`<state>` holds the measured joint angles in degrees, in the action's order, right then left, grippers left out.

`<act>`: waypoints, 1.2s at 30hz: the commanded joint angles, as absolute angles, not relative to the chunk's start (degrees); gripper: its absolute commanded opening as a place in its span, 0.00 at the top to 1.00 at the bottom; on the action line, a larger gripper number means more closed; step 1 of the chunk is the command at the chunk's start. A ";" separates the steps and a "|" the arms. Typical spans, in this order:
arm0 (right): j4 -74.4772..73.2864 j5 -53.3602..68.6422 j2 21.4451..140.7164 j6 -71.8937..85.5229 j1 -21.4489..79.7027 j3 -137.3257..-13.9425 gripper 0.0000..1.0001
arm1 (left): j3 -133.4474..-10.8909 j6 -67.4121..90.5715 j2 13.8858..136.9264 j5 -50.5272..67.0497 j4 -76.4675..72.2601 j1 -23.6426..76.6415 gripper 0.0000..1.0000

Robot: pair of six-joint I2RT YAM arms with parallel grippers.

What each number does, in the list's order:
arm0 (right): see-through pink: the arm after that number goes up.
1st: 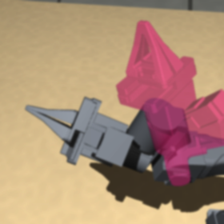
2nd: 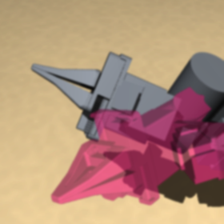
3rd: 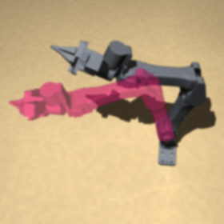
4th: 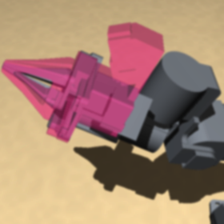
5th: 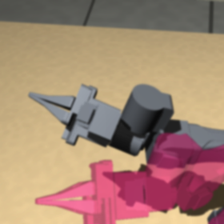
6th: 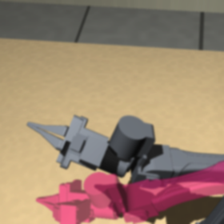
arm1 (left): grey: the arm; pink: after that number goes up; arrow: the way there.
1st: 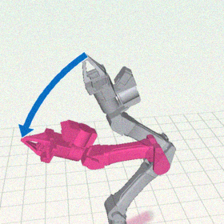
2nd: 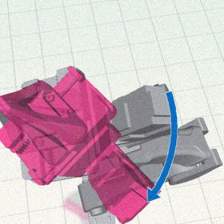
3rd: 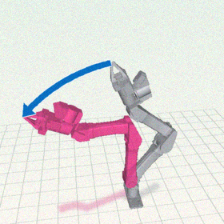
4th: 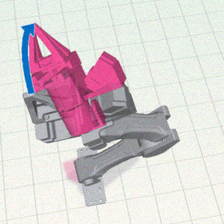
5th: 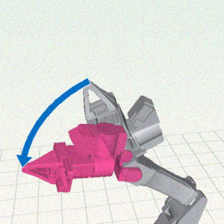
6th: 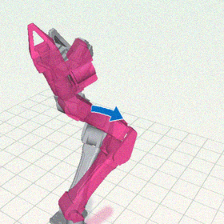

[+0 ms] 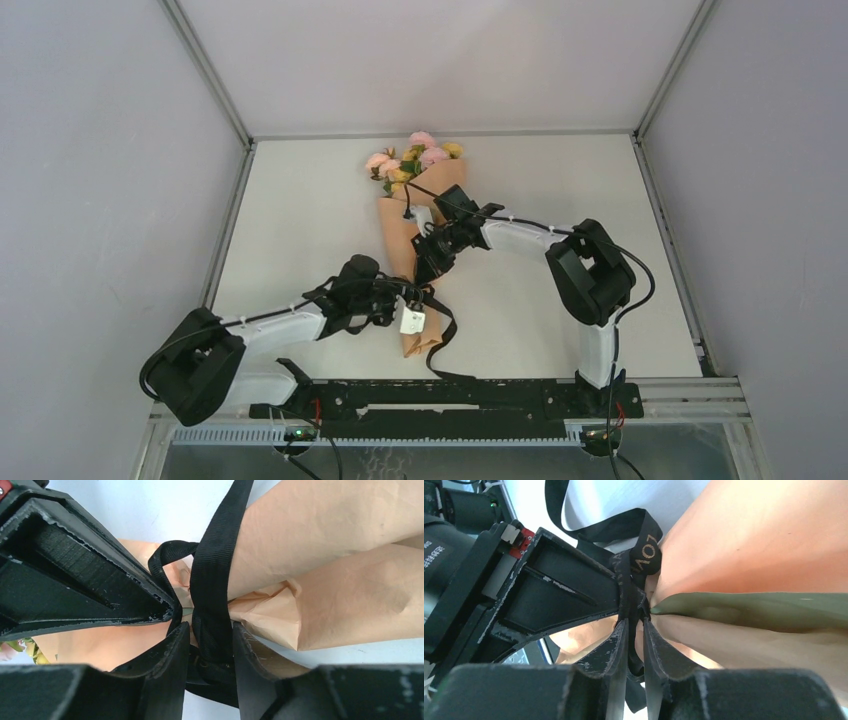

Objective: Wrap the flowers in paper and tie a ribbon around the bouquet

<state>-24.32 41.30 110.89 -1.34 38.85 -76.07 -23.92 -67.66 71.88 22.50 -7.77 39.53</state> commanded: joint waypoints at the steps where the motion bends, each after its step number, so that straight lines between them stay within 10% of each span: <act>1: -24.62 47.54 111.35 -4.07 38.21 -76.90 0.76 | -26.56 -74.12 70.92 26.54 -3.00 39.94 0.54; 5: -25.80 47.81 111.61 -4.95 38.23 -76.90 0.76 | -27.21 -74.02 70.64 27.09 -0.97 39.92 0.49; 17: -26.91 45.16 110.81 -5.02 38.64 -74.67 0.65 | -26.54 -69.55 71.65 22.67 -9.12 39.98 0.98; 23: -27.15 43.91 110.96 -4.78 39.93 -74.05 0.63 | -26.79 -67.17 71.05 21.42 -10.04 39.95 1.00; 36: -27.00 47.32 107.62 -3.85 39.37 -73.17 1.00 | -27.42 -63.72 70.16 20.03 -10.78 39.98 1.00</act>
